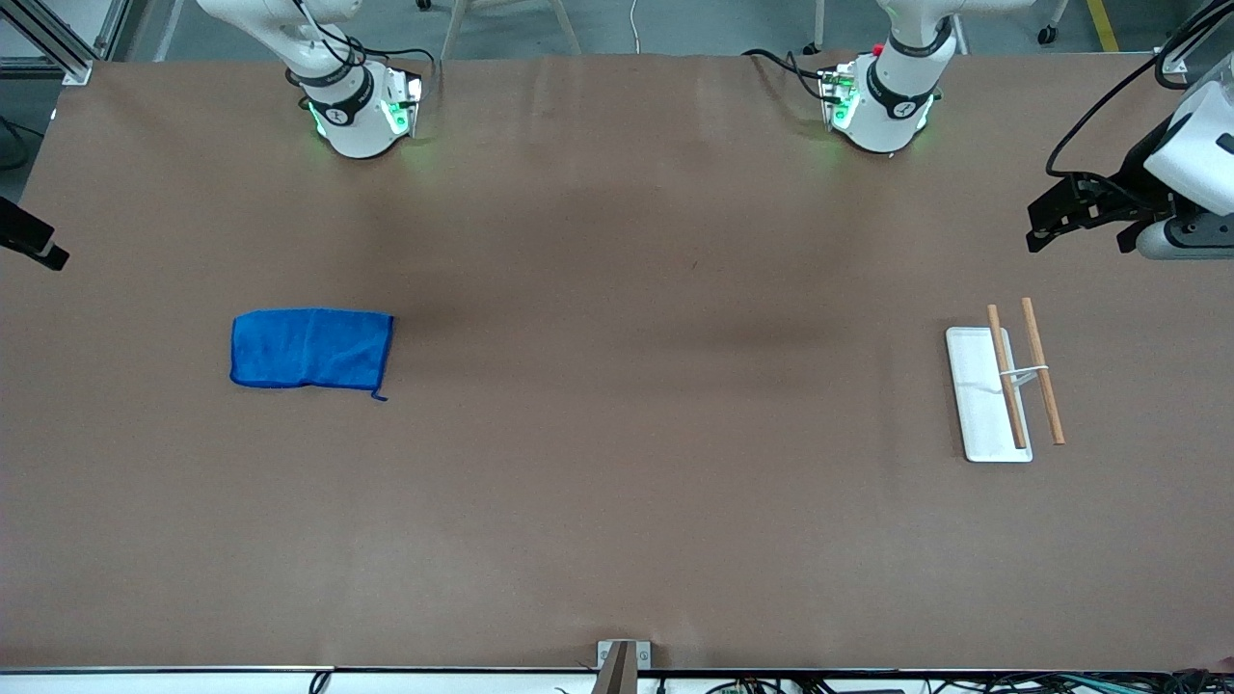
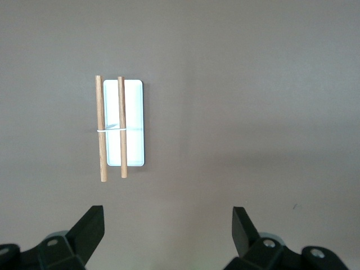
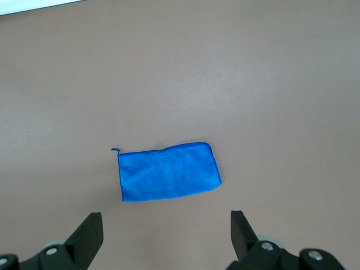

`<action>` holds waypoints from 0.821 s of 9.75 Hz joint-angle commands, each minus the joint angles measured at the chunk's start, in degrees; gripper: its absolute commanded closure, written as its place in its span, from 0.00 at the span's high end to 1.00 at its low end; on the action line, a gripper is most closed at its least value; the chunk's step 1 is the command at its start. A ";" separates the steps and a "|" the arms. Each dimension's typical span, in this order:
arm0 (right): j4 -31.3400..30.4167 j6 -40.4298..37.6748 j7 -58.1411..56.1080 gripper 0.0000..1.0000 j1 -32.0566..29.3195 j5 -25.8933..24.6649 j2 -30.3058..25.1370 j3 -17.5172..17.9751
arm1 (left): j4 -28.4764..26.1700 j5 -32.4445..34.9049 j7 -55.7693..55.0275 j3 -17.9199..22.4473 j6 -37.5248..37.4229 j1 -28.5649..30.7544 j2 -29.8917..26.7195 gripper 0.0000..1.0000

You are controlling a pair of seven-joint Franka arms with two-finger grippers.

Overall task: Right arm passes towel to left arm to hang
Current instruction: 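Move the right gripper toward the blue towel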

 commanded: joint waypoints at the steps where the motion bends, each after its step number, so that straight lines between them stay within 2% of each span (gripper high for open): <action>1: -1.44 0.27 0.64 1.00 0.26 0.44 -1.49 -0.11 | -0.12 0.41 -0.03 -0.19 -1.14 0.51 1.05 1.00; 8: -1.44 0.44 0.64 1.00 0.26 0.35 -1.49 -0.11 | -0.21 0.24 0.85 -0.28 -1.05 0.60 1.49 1.00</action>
